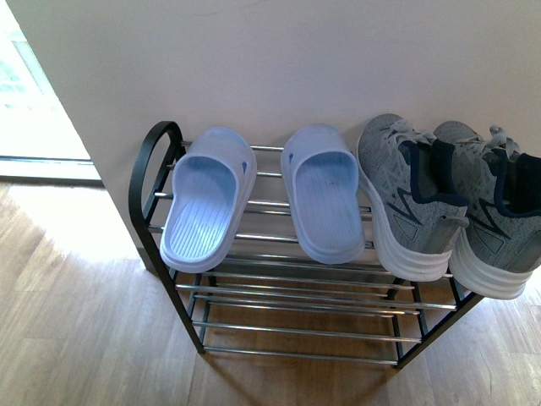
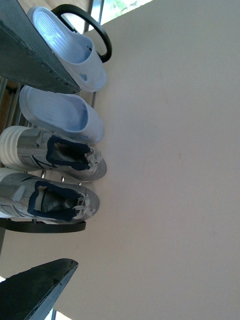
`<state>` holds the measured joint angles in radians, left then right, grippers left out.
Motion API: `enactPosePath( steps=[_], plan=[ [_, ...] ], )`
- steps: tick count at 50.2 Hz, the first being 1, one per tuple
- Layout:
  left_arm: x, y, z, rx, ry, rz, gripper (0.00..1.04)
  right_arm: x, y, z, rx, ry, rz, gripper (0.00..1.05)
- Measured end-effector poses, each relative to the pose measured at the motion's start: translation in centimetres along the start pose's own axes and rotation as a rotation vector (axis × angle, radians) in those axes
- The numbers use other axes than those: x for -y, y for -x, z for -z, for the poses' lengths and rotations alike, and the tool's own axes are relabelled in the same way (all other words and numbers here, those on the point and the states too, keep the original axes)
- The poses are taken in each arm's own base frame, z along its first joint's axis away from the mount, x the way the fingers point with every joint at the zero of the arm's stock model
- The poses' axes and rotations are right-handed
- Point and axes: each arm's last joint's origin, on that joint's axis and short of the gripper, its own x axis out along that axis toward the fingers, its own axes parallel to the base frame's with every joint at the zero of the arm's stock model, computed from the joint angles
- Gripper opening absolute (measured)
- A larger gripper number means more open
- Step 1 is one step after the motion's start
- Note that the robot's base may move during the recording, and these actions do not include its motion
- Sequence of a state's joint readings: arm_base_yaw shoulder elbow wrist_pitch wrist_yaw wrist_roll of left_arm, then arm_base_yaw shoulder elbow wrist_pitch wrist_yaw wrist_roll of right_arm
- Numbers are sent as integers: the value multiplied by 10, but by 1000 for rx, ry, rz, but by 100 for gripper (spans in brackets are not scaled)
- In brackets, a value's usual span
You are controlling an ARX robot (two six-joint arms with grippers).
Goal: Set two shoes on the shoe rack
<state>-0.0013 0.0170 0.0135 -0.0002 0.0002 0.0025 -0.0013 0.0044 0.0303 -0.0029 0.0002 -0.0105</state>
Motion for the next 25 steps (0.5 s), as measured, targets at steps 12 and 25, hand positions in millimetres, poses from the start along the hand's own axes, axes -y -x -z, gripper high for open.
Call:
enactPosePath(
  steps=[12,25],
  plan=[
    [0,0,0,0,1,0,30,0,0,0,0,0,0,96],
    [0,0,0,0,1,0,81,0,0,0,0,0,0,96]
  ],
)
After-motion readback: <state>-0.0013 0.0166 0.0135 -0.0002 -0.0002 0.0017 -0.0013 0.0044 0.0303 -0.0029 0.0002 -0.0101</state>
